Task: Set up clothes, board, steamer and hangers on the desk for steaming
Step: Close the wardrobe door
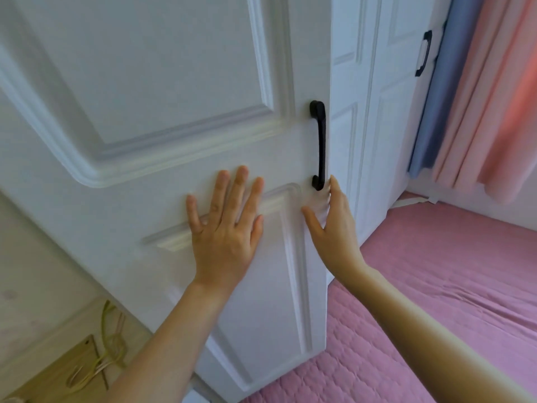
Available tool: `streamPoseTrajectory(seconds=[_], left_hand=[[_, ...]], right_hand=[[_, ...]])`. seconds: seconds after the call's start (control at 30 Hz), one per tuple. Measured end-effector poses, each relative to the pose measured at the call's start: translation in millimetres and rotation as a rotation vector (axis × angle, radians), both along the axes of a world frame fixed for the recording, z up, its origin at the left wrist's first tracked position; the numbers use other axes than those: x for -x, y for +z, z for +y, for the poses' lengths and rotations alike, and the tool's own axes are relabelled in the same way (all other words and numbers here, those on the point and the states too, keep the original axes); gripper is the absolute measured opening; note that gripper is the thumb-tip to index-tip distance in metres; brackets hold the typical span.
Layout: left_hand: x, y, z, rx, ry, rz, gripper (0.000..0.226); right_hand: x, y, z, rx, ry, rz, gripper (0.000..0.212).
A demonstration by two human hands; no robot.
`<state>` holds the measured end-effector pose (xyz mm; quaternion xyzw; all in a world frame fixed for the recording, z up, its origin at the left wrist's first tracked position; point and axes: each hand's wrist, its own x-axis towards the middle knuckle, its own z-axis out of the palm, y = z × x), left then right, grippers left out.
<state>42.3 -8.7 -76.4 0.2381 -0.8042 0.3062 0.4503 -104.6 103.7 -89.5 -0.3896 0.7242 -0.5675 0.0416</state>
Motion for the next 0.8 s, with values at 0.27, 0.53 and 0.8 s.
streamPoseTrajectory(seconds=[0.27,0.53,0.8], left_hand=[[6,-5,-28,0.061,0.066,-0.005,0.053],[14,-9,-45,0.138,0.165,-0.019,0.053],[17,-10,-62,0.166,0.249,-0.048,0.057]], right_hand=[[-14,-27,-52,-0.043,0.022,0.303,0.081],[-7,-44,-92,-0.135,0.023,0.451,0.084],[0,-51,-130,-0.149,0.033,0.523,0.085]])
